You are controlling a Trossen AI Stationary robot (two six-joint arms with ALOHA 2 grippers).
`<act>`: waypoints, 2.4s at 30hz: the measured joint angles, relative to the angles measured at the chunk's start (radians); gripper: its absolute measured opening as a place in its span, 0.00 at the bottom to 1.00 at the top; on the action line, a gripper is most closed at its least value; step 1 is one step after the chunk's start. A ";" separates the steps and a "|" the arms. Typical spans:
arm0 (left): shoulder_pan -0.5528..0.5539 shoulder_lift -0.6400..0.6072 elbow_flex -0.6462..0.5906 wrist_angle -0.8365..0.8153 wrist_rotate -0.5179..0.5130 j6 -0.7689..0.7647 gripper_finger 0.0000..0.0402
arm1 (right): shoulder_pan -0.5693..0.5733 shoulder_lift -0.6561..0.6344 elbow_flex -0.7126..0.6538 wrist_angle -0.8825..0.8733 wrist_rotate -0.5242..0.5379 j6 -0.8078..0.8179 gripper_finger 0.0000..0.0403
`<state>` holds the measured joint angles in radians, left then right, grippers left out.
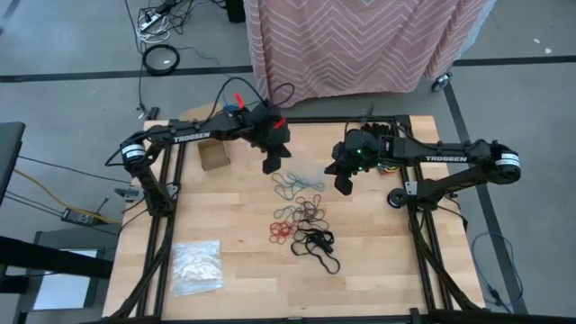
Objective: Sort rubber bands
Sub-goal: Put the blue rubber band into the transparent zip bag
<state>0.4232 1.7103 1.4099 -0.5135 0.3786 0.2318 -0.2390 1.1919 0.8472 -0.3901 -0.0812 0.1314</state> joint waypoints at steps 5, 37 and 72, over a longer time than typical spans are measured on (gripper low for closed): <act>-0.016 0.017 0.051 0.020 0.022 -0.023 0.01 | -0.016 0.001 0.000 0.033 -0.009 0.001 0.00; 0.063 0.116 0.358 -0.619 -0.069 0.205 0.13 | -0.050 0.089 0.001 0.102 -0.080 0.017 0.00; 0.023 0.163 0.188 -0.380 -0.025 0.121 0.02 | -0.052 0.089 0.001 0.106 -0.077 0.023 0.00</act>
<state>0.4463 1.8729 1.5982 -0.8935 0.3539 0.3532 -0.2913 1.2812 0.8478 -0.2836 -0.1581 0.1547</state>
